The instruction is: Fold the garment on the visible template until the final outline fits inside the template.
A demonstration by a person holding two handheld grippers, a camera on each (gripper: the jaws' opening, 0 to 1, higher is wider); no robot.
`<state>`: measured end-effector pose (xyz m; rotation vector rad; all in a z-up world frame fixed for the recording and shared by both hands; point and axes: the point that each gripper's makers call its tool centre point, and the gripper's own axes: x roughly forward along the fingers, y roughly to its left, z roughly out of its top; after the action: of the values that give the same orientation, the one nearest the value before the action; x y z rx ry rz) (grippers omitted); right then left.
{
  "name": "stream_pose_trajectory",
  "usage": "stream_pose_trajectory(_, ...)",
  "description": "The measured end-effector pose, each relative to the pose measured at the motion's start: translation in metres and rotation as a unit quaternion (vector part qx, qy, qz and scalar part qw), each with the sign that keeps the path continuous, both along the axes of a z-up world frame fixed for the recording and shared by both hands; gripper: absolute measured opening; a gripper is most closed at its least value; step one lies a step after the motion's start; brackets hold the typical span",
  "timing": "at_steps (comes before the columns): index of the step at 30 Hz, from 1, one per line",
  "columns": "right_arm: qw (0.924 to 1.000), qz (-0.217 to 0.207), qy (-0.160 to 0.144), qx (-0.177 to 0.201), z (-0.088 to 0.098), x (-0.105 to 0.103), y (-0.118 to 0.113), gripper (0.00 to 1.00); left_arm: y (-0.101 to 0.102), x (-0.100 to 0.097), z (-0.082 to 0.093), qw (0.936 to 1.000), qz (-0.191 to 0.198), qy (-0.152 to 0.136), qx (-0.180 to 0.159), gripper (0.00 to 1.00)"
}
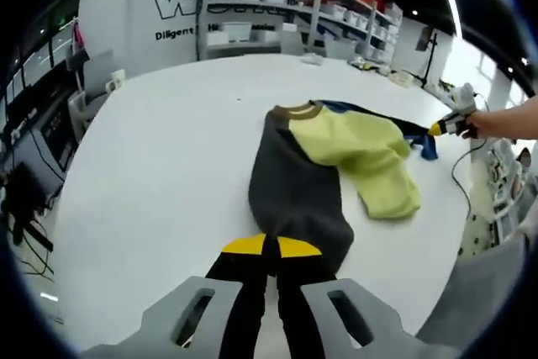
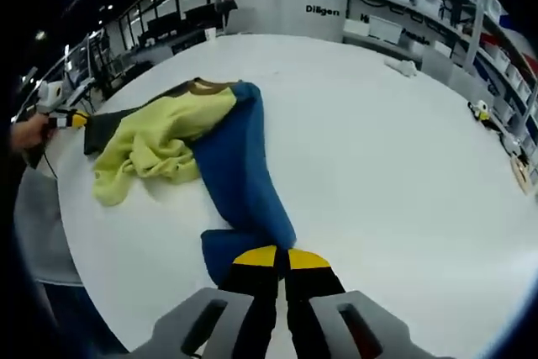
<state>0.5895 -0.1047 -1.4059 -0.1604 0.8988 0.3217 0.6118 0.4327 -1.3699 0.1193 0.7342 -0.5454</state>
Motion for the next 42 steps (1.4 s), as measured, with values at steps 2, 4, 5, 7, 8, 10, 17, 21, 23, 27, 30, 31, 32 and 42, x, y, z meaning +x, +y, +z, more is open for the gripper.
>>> stream_pose_trajectory(2, 0.999, -0.02, 0.023, 0.034, -0.002, 0.0, -0.005, 0.0, 0.006, 0.003, 0.001, 1.0, 0.003, -0.002, 0.004, 0.02)
stream_pose_trajectory(4, 0.999, -0.016, 0.031, 0.028, -0.004, 0.003, -0.017, 0.0, 0.011, 0.006, 0.0, 0.9999, 0.004, -0.002, 0.011, 0.02)
stream_pose_trajectory(5, 0.9987, -0.014, 0.041, 0.026, -0.006, 0.002, -0.02, 0.0, 0.014, 0.007, 0.0, 0.9999, 0.004, -0.002, 0.014, 0.02)
stream_pose_trajectory(7, 0.9987, -0.018, 0.042, 0.021, -0.006, 0.008, -0.031, 0.0, 0.018, 0.01, -0.001, 0.9998, 0.005, -0.002, 0.021, 0.02)
stream_pose_trajectory(8, 0.9985, -0.021, 0.046, 0.019, -0.007, 0.011, -0.039, 0.0, 0.021, 0.011, -0.001, 0.9997, 0.004, -0.003, 0.026, 0.02)
stream_pose_trajectory(10, 0.9981, -0.023, 0.053, 0.02, -0.006, 0.013, -0.043, 0.0, 0.027, 0.015, -0.003, 0.9993, 0.004, -0.004, 0.037, 0.02)
stream_pose_trajectory(17, 0.9974, -0.007, 0.072, 0.002, -0.01, 0.03, -0.062, 0.0, 0.041, 0.03, -0.009, 0.9982, 0.007, 0.005, 0.059, 0.02)
stream_pose_trajectory(21, 0.9962, -0.006, 0.087, 0.003, -0.014, 0.032, -0.065, 0.0, 0.053, 0.044, -0.013, 0.9973, 0.013, 0.01, 0.071, 0.02)
stream_pose_trajectory(23, 0.9959, -0.005, 0.091, 0.001, -0.015, 0.033, -0.068, 0.0, 0.058, 0.049, -0.014, 0.9967, 0.013, 0.013, 0.08, 0.02)
stream_pose_trajectory(27, 0.9942, 0.002, 0.107, -0.001, -0.02, 0.033, -0.074, 0.0, 0.071, 0.063, -0.012, 0.9957, 0.022, 0.015, 0.089, 0.02)
stream_pose_trajectory(30, 0.9931, 0.001, 0.117, 0.002, -0.024, 0.035, -0.076, 0.0, 0.076, 0.07, -0.011, 0.9952, 0.026, 0.014, 0.093, 0.02)
stream_pose_trajectory(31, 0.9926, 0.004, 0.121, 0.002, -0.026, 0.035, -0.076, 0.0, 0.077, 0.071, -0.011, 0.9951, 0.026, 0.014, 0.094, 0.02)
stream_pose_trajectory(32, 0.9924, 0.007, 0.123, -0.003, -0.028, 0.035, -0.077, 0.0, 0.077, 0.073, -0.011, 0.995, 0.026, 0.015, 0.095, 0.02)
stream_pose_trajectory(42, 0.9928, -0.032, 0.046, -0.106, -0.009, 0.058, -0.122, 0.0, 0.072, 0.077, -0.018, 0.9944, 0.021, 0.019, 0.102, 0.02)
